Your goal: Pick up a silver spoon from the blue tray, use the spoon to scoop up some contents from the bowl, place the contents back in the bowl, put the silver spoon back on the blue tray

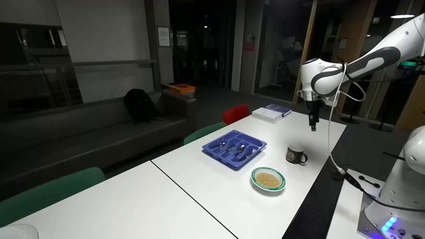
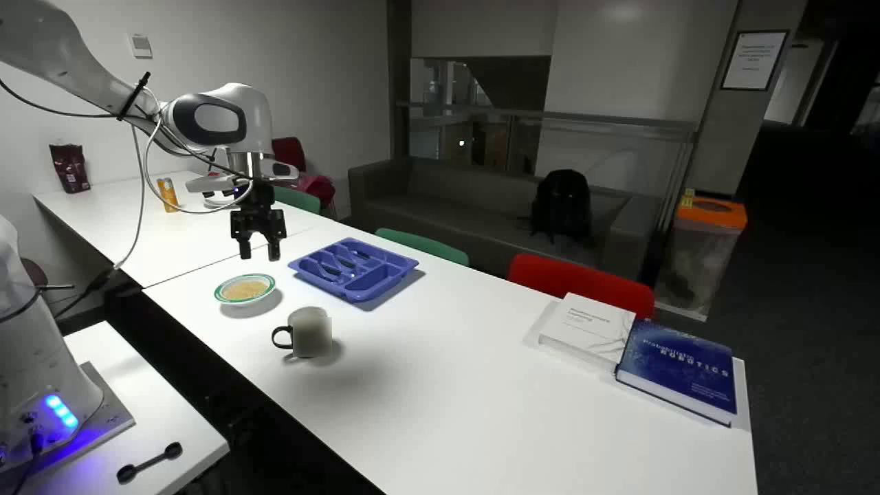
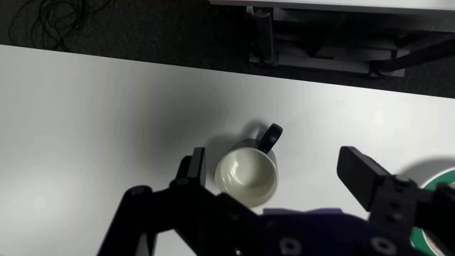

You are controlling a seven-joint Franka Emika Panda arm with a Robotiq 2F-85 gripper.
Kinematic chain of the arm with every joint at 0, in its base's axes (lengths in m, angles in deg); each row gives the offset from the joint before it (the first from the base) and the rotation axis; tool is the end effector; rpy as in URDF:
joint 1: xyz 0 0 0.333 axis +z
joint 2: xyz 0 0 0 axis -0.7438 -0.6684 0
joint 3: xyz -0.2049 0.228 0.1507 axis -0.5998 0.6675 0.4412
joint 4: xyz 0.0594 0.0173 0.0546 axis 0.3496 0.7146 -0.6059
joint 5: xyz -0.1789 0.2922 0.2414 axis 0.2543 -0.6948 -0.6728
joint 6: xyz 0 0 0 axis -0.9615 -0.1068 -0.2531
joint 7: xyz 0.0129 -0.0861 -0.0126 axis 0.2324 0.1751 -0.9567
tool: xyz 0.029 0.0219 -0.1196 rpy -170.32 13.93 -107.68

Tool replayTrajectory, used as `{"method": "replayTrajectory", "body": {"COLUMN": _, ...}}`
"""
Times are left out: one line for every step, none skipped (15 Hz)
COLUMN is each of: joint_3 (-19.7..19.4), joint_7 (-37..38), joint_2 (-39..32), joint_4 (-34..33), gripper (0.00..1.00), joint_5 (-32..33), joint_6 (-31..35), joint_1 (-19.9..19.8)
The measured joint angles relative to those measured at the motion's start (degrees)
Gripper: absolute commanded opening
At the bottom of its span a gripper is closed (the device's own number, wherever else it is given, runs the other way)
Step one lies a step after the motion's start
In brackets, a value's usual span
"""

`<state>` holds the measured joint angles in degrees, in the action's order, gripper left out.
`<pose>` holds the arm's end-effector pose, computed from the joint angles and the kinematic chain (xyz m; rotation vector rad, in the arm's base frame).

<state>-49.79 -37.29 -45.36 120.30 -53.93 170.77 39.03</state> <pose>0.3963 -0.1425 0.3730 2.8910 0.1564 -0.3258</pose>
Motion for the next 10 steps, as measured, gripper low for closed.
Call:
{"method": "replayTrajectory", "body": {"joint_3": 0.00, "joint_7": 0.01, "joint_2": 0.00, "joint_4": 0.00, "gripper": 1.00, "joint_5": 0.00, "joint_6": 0.00, "joint_1": 0.00}}
{"method": "replayTrajectory", "body": {"joint_3": 0.00, "joint_7": 0.01, "joint_2": 0.00, "joint_4": 0.00, "gripper": 1.00, "joint_5": 0.00, "joint_6": 0.00, "joint_1": 0.00}}
{"method": "replayTrajectory", "body": {"joint_3": 0.00, "joint_7": 0.01, "joint_2": 0.00, "joint_4": 0.00, "gripper": 1.00, "joint_5": 0.00, "joint_6": 0.00, "joint_1": 0.00}}
{"method": "replayTrajectory", "body": {"joint_3": 0.00, "joint_7": 0.01, "joint_2": 0.00, "joint_4": 0.00, "gripper": 1.00, "joint_5": 0.00, "joint_6": 0.00, "joint_1": 0.00}}
{"method": "replayTrajectory", "body": {"joint_3": 0.00, "joint_7": 0.01, "joint_2": 0.00, "joint_4": 0.00, "gripper": 1.00, "joint_5": 0.00, "joint_6": 0.00, "joint_1": 0.00}}
{"method": "replayTrajectory", "body": {"joint_3": 0.00, "joint_7": 0.01, "joint_2": 0.00, "joint_4": 0.00, "gripper": 1.00, "joint_5": 0.00, "joint_6": 0.00, "joint_1": 0.00}}
{"method": "replayTrajectory", "body": {"joint_3": 0.00, "joint_7": 0.01, "joint_2": 0.00, "joint_4": 0.00, "gripper": 1.00, "joint_5": 0.00, "joint_6": 0.00, "joint_1": 0.00}}
{"method": "replayTrajectory", "body": {"joint_3": 0.02, "joint_7": 0.01, "joint_2": -0.01, "joint_4": 0.00, "gripper": 1.00, "joint_5": 0.00, "joint_6": -0.01, "joint_1": 0.07}}
{"method": "replayTrajectory", "body": {"joint_3": 0.15, "joint_7": 0.03, "joint_2": -0.07, "joint_4": -0.04, "gripper": 1.00, "joint_5": 0.00, "joint_6": -0.01, "joint_1": 0.24}}
{"method": "replayTrajectory", "body": {"joint_3": 0.37, "joint_7": 0.07, "joint_2": -0.24, "joint_4": -0.21, "gripper": 1.00, "joint_5": -0.31, "joint_6": -0.01, "joint_1": 0.65}}
